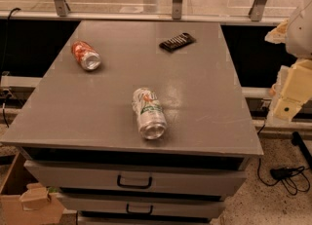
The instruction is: Place coke can upright
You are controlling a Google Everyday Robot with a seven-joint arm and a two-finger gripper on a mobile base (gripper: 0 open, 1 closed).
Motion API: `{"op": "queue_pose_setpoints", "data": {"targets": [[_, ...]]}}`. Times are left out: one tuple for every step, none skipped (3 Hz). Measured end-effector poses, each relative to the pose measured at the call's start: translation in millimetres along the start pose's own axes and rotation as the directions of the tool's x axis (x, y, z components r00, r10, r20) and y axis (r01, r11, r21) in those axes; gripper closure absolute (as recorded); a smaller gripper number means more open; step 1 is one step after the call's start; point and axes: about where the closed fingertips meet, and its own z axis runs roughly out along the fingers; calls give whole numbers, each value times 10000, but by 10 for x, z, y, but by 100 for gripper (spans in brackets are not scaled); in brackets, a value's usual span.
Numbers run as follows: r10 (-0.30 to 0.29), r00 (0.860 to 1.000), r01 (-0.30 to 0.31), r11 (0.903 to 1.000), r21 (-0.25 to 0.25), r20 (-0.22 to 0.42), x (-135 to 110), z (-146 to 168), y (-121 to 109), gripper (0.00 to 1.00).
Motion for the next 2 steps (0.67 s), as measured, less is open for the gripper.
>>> {"op": "queue_pose_setpoints", "data": {"targets": [[0,10000,0,10000,2,1,0,0,0,0],[-53,9992,56,10000,-78,384,-193,116,-166,0]]}}
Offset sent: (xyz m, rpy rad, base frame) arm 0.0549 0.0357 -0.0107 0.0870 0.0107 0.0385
